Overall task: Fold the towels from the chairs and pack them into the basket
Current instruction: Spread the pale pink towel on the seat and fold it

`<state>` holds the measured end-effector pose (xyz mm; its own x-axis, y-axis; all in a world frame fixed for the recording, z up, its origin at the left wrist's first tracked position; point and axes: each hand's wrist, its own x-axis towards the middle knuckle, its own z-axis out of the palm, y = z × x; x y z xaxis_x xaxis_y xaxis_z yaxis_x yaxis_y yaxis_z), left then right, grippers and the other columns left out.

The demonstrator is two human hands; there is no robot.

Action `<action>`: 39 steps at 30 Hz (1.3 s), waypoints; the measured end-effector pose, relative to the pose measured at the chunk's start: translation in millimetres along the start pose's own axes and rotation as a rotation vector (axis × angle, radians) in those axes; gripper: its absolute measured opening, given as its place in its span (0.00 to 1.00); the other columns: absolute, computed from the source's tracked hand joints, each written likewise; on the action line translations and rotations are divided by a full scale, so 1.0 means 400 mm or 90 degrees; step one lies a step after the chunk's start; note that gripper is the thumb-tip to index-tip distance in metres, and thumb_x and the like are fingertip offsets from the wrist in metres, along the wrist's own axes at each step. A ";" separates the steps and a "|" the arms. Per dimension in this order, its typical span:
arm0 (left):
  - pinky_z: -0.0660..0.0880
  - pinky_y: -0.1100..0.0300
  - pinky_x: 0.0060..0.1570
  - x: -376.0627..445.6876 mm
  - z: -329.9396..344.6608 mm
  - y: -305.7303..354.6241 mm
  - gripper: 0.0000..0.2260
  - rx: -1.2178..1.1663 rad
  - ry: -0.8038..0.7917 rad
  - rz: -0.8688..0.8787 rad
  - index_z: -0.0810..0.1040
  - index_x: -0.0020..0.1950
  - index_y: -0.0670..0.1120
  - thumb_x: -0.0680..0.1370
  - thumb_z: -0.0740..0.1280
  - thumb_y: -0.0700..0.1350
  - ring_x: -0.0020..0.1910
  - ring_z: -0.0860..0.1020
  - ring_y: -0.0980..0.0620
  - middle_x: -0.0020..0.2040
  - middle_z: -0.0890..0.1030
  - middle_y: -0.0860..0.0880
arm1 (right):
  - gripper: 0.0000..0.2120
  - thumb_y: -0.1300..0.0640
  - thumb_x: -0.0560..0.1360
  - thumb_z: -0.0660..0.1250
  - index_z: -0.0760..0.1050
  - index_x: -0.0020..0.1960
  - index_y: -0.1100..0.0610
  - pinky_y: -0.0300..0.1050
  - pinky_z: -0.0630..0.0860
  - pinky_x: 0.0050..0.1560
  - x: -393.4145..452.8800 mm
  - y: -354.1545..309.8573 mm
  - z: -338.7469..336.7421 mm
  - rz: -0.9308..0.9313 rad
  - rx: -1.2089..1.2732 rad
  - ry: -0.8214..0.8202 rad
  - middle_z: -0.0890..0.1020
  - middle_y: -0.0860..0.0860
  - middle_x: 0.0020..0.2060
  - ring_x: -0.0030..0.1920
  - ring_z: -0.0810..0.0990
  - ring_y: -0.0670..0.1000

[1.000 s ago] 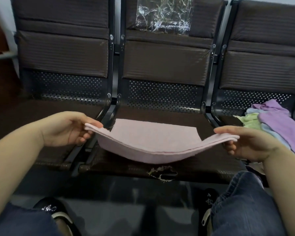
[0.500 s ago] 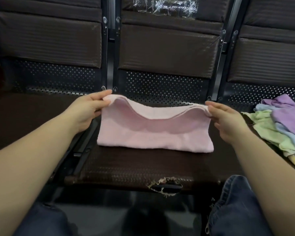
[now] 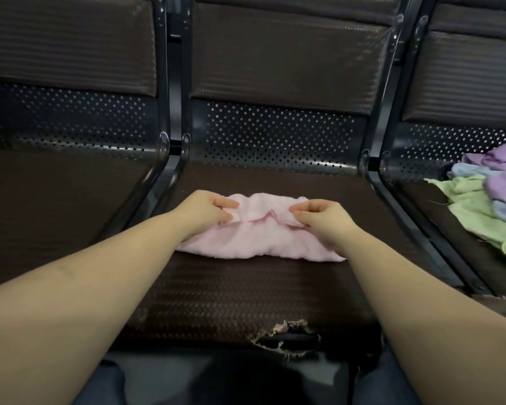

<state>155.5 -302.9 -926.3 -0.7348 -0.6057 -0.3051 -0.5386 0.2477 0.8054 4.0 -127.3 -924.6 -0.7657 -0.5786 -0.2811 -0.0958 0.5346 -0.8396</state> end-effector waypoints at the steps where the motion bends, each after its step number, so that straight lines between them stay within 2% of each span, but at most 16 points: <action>1: 0.64 0.65 0.56 -0.002 0.006 0.004 0.15 -0.014 -0.001 0.000 0.82 0.56 0.52 0.74 0.68 0.36 0.62 0.72 0.55 0.64 0.76 0.51 | 0.05 0.59 0.75 0.68 0.81 0.43 0.51 0.34 0.72 0.45 -0.004 -0.008 0.011 -0.008 0.012 -0.020 0.81 0.44 0.45 0.48 0.77 0.44; 4: 0.69 0.67 0.45 -0.021 0.016 0.019 0.13 -0.057 -0.013 0.005 0.83 0.51 0.53 0.73 0.69 0.37 0.50 0.75 0.59 0.56 0.79 0.53 | 0.06 0.61 0.75 0.68 0.81 0.42 0.53 0.32 0.72 0.40 -0.026 -0.025 0.025 -0.025 0.049 -0.064 0.81 0.46 0.42 0.45 0.78 0.43; 6: 0.71 0.64 0.48 -0.038 0.005 0.020 0.12 -0.064 -0.008 0.007 0.83 0.48 0.55 0.73 0.69 0.38 0.52 0.76 0.55 0.54 0.80 0.52 | 0.05 0.61 0.75 0.68 0.81 0.43 0.54 0.32 0.73 0.40 -0.041 -0.031 0.011 -0.036 0.052 -0.059 0.82 0.47 0.43 0.46 0.79 0.44; 10: 0.74 0.54 0.59 -0.090 -0.060 0.005 0.13 -0.094 0.021 -0.018 0.83 0.44 0.54 0.72 0.68 0.34 0.56 0.77 0.48 0.55 0.81 0.47 | 0.04 0.61 0.74 0.69 0.82 0.43 0.53 0.42 0.77 0.49 -0.074 -0.030 -0.060 -0.019 0.072 0.001 0.83 0.49 0.46 0.49 0.80 0.49; 12: 0.74 0.54 0.60 -0.126 -0.096 -0.011 0.14 -0.084 0.035 -0.038 0.84 0.48 0.50 0.72 0.67 0.32 0.56 0.77 0.48 0.55 0.80 0.47 | 0.04 0.61 0.74 0.70 0.82 0.43 0.55 0.43 0.77 0.45 -0.099 -0.021 -0.097 0.007 0.076 0.003 0.83 0.52 0.45 0.48 0.80 0.51; 14: 0.75 0.55 0.56 -0.170 -0.128 -0.026 0.15 -0.084 0.019 -0.060 0.83 0.52 0.44 0.72 0.65 0.29 0.54 0.79 0.46 0.53 0.82 0.45 | 0.03 0.62 0.74 0.70 0.82 0.44 0.57 0.43 0.77 0.41 -0.130 -0.010 -0.129 0.049 0.057 -0.034 0.83 0.55 0.44 0.45 0.81 0.52; 17: 0.76 0.55 0.54 -0.234 -0.170 -0.047 0.16 -0.099 -0.055 -0.093 0.84 0.51 0.42 0.72 0.63 0.27 0.52 0.81 0.45 0.49 0.85 0.43 | 0.05 0.63 0.74 0.69 0.82 0.49 0.60 0.48 0.79 0.43 -0.176 0.006 -0.162 0.096 0.026 -0.117 0.84 0.58 0.46 0.44 0.81 0.54; 21: 0.74 0.54 0.58 -0.311 -0.201 -0.067 0.16 -0.099 -0.193 -0.152 0.85 0.51 0.40 0.74 0.61 0.27 0.54 0.81 0.47 0.52 0.84 0.44 | 0.07 0.65 0.74 0.67 0.81 0.51 0.63 0.45 0.78 0.42 -0.235 0.012 -0.183 0.114 0.038 -0.237 0.84 0.59 0.46 0.42 0.82 0.53; 23: 0.75 0.58 0.54 -0.351 -0.196 -0.079 0.16 -0.081 -0.275 -0.180 0.86 0.48 0.40 0.73 0.61 0.27 0.52 0.82 0.49 0.52 0.84 0.43 | 0.08 0.65 0.75 0.66 0.81 0.52 0.64 0.48 0.78 0.48 -0.266 0.015 -0.190 0.146 0.005 -0.320 0.83 0.60 0.47 0.44 0.81 0.54; 25: 0.76 0.59 0.52 -0.387 -0.182 -0.092 0.14 -0.038 -0.359 -0.209 0.85 0.50 0.38 0.74 0.61 0.28 0.50 0.82 0.49 0.51 0.84 0.41 | 0.09 0.65 0.74 0.66 0.81 0.52 0.63 0.51 0.77 0.50 -0.296 0.017 -0.192 0.196 -0.056 -0.405 0.84 0.59 0.47 0.46 0.81 0.54; 29: 0.76 0.58 0.54 -0.432 -0.132 -0.118 0.11 0.068 -0.469 -0.258 0.83 0.54 0.36 0.75 0.65 0.32 0.51 0.81 0.49 0.50 0.84 0.43 | 0.13 0.63 0.66 0.69 0.82 0.50 0.61 0.42 0.81 0.34 -0.345 0.015 -0.168 0.276 -0.168 -0.517 0.83 0.55 0.39 0.35 0.82 0.49; 31: 0.77 0.59 0.52 -0.440 -0.108 -0.129 0.11 0.109 -0.456 -0.280 0.84 0.52 0.39 0.75 0.65 0.32 0.52 0.81 0.50 0.50 0.84 0.44 | 0.13 0.65 0.69 0.68 0.82 0.53 0.61 0.42 0.81 0.34 -0.357 0.016 -0.161 0.295 -0.220 -0.529 0.84 0.55 0.39 0.36 0.82 0.49; 33: 0.77 0.57 0.51 -0.446 -0.100 -0.132 0.11 0.158 -0.425 -0.275 0.85 0.52 0.42 0.76 0.65 0.34 0.53 0.81 0.49 0.50 0.85 0.46 | 0.11 0.65 0.74 0.66 0.82 0.54 0.61 0.42 0.81 0.38 -0.363 0.018 -0.167 0.304 -0.268 -0.520 0.84 0.54 0.40 0.39 0.82 0.49; 35: 0.77 0.58 0.50 -0.448 -0.113 -0.129 0.11 0.189 -0.405 -0.270 0.84 0.53 0.43 0.76 0.64 0.35 0.51 0.81 0.50 0.48 0.85 0.47 | 0.10 0.65 0.75 0.65 0.82 0.53 0.61 0.40 0.79 0.38 -0.366 0.021 -0.182 0.313 -0.289 -0.486 0.83 0.51 0.35 0.35 0.78 0.46; 39: 0.79 0.58 0.45 -0.441 -0.151 -0.137 0.12 0.143 -0.362 -0.312 0.83 0.54 0.42 0.77 0.61 0.36 0.45 0.80 0.50 0.42 0.82 0.47 | 0.10 0.66 0.76 0.64 0.82 0.52 0.64 0.39 0.76 0.31 -0.364 0.041 -0.220 0.346 -0.277 -0.418 0.79 0.52 0.30 0.28 0.74 0.45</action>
<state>339.5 -255.5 -885.9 -0.4572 -0.2211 -0.8614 -0.8821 0.2363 0.4075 57.7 20.1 -856.5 -0.2779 -0.3430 -0.8973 -0.1609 0.9375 -0.3085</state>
